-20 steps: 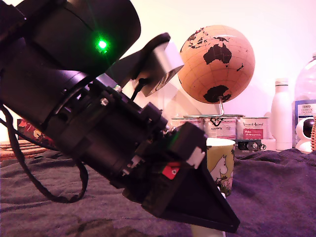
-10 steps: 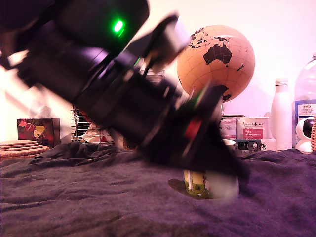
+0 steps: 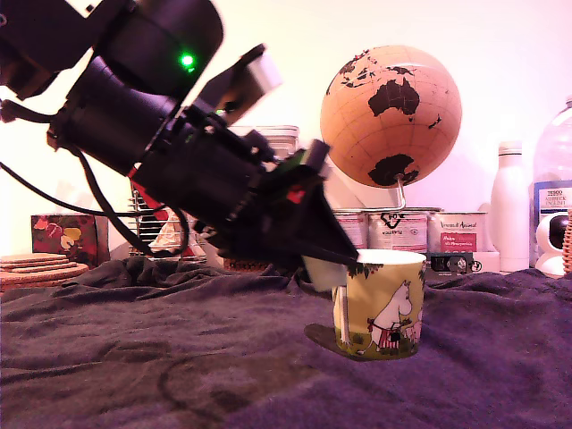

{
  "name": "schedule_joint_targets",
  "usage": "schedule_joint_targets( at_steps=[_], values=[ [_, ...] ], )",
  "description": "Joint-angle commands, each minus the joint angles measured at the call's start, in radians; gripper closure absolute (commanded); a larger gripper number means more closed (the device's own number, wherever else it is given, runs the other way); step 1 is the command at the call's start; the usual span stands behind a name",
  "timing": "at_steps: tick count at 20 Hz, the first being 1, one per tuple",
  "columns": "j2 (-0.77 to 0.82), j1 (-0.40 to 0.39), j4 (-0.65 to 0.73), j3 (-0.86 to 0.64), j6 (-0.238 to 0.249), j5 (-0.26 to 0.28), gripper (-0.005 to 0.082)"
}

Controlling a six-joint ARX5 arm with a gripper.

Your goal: Pick up the coffee capsules on the table and drop them inside the coffee cup

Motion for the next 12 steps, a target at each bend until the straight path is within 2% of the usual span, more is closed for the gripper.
schedule_joint_targets(
  at_steps=[1,12],
  values=[
    [-0.029,0.003,0.009,0.002,0.007,0.001,0.0448],
    [-0.04,0.01,0.01,0.01,0.007,0.001,0.0448]
  ],
)
